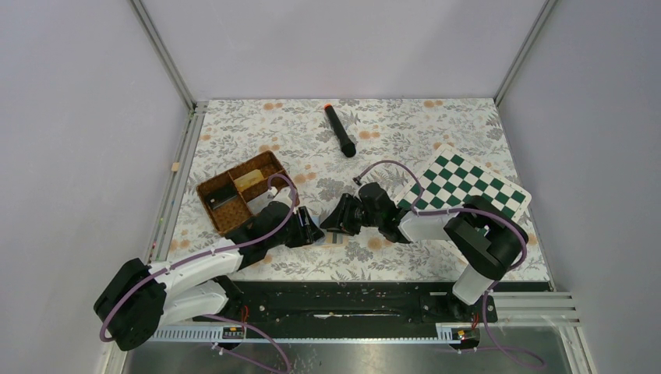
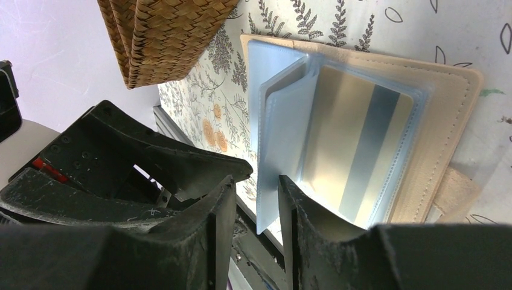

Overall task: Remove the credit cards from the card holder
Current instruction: Remove the credit card from the card holder.

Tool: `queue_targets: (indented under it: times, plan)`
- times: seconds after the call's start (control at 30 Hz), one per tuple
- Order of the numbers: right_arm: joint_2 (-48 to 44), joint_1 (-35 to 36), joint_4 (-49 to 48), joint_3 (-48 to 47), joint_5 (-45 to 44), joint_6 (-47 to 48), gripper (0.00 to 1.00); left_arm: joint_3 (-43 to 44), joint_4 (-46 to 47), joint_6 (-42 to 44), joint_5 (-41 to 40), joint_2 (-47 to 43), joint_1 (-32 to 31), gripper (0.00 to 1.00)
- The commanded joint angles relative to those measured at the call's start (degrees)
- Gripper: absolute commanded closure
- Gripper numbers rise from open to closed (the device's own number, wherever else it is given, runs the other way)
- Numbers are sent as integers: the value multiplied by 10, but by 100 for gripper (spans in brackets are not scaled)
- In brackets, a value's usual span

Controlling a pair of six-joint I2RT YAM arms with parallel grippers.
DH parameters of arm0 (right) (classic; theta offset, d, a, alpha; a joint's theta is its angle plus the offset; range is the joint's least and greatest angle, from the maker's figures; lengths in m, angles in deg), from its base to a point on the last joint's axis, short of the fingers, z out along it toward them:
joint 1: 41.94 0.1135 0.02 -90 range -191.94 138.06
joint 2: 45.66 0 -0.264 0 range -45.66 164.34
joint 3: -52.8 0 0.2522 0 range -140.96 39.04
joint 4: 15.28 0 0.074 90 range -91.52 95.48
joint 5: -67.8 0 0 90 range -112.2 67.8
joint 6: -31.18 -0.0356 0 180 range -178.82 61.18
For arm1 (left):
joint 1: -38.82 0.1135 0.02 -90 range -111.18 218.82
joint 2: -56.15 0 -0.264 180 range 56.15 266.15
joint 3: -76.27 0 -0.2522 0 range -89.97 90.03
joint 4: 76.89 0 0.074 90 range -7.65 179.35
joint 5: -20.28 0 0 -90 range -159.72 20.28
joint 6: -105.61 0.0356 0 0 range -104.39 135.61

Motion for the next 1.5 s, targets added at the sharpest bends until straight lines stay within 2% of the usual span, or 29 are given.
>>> queue_targets:
  times: [0.0, 1.13, 1.47]
  plan:
    - [9, 2, -23, -25, 8, -4, 62, 4, 15, 4, -12, -4, 1, 49]
    - [3, 3, -24, -24, 7, 0, 63, -1, -10, 16, -40, -13, 2, 53]
    - [-17, 3, 15, -21, -16, 20, 62, -4, -16, 15, -44, -25, 1, 54]
